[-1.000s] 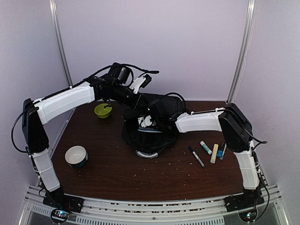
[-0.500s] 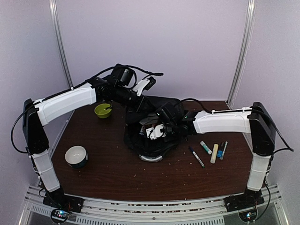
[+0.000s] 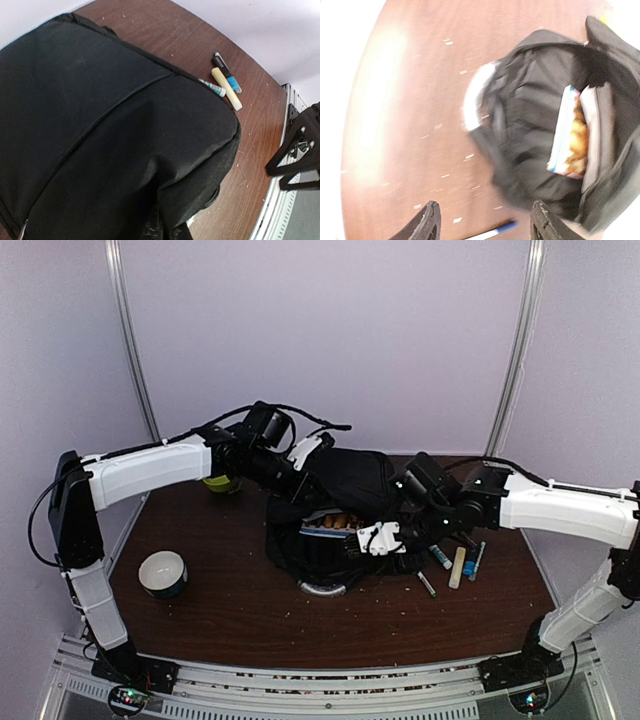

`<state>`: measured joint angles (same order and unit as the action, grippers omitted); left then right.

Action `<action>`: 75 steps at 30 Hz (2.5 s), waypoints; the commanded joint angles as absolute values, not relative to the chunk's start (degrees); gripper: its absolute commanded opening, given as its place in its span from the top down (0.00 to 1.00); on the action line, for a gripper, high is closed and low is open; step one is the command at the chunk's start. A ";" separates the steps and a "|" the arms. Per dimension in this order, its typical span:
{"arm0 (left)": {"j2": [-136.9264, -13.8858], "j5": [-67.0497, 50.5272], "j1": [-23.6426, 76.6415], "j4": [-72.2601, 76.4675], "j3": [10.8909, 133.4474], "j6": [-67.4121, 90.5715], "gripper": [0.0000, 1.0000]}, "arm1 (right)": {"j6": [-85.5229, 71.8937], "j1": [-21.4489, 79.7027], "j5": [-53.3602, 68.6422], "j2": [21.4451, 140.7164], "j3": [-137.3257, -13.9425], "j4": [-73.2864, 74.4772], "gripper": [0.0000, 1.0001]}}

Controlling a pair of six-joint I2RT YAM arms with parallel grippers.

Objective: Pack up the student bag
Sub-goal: Place the largest pocket in the student bag, then pick up the largest pocket of the bag from the student bag.

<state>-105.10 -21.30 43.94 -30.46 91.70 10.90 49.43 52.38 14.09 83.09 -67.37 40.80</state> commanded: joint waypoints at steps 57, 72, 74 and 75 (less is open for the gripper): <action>-62.57 5.19 32.91 -26.03 50.43 19.74 0.48 | 27.16 34.28 32.03 92.59 -85.17 38.83 0.44; -77.11 -8.67 24.73 -12.76 45.07 14.52 0.57 | 21.73 34.37 28.64 98.26 -84.29 33.56 0.45; -80.61 -10.30 25.14 -10.17 46.25 14.89 0.56 | 22.11 34.37 29.12 99.13 -84.41 34.58 0.45; -81.88 -10.99 25.62 -8.87 46.83 14.44 0.56 | 22.14 34.37 29.54 99.28 -84.33 34.89 0.45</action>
